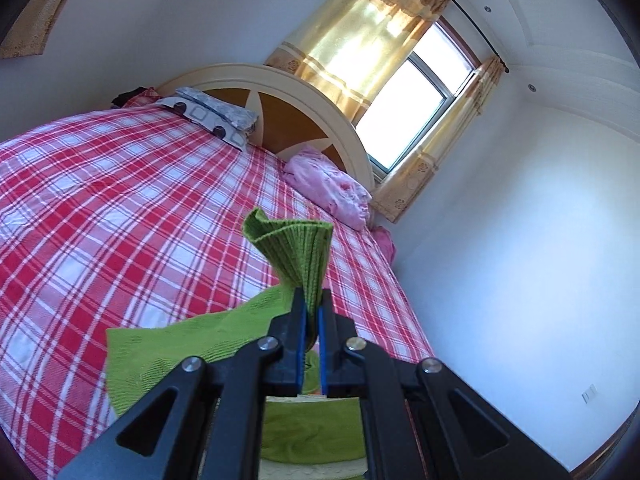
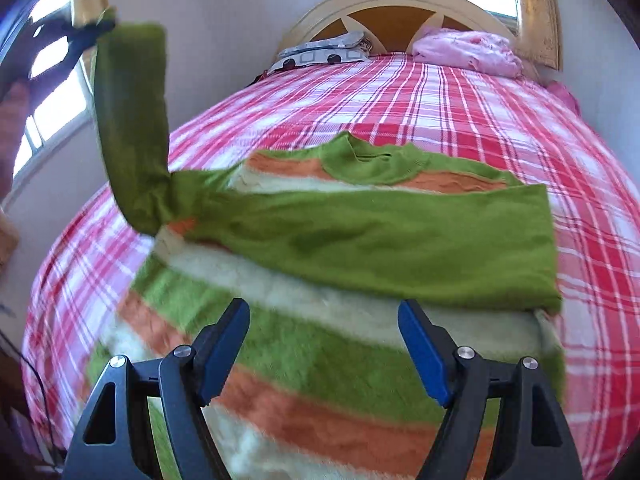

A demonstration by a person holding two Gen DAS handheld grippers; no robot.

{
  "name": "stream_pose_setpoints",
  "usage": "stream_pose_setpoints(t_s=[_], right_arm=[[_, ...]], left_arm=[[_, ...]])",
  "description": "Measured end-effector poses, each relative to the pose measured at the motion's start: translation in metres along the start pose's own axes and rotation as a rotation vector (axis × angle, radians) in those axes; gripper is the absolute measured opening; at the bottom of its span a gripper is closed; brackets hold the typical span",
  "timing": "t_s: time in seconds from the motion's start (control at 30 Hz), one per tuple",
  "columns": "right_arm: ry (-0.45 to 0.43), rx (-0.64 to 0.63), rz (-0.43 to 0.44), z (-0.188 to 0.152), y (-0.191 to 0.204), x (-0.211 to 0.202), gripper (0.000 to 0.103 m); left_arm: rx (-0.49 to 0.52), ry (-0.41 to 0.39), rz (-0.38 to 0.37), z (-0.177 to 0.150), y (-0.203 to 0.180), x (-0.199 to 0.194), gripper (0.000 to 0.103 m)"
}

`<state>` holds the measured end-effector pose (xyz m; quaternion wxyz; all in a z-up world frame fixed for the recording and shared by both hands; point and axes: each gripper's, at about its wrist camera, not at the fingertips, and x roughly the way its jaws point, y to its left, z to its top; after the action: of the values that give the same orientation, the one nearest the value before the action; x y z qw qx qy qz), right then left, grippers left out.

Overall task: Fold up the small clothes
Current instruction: 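Lift the sleeve with the left gripper and fold it across the sweater body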

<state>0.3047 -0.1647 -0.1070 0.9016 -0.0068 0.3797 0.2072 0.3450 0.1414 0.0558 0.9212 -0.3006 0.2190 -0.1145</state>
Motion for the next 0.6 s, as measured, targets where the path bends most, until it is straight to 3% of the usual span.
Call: stream_pose_setpoints(t_s=[0.27,0.6], right_arm=[[-0.037,0.015,0.051,-0.022,0.004,-0.025,0.078],[-0.057,0.009,0.036,-0.039,0.002,-0.038,0.078]], left_arm=[[0.023,0.037,-0.055,-0.010,-0.039,0.023,0.005],[0.026,0.114,-0.099,-0.046,-0.075,0.068,0.005]])
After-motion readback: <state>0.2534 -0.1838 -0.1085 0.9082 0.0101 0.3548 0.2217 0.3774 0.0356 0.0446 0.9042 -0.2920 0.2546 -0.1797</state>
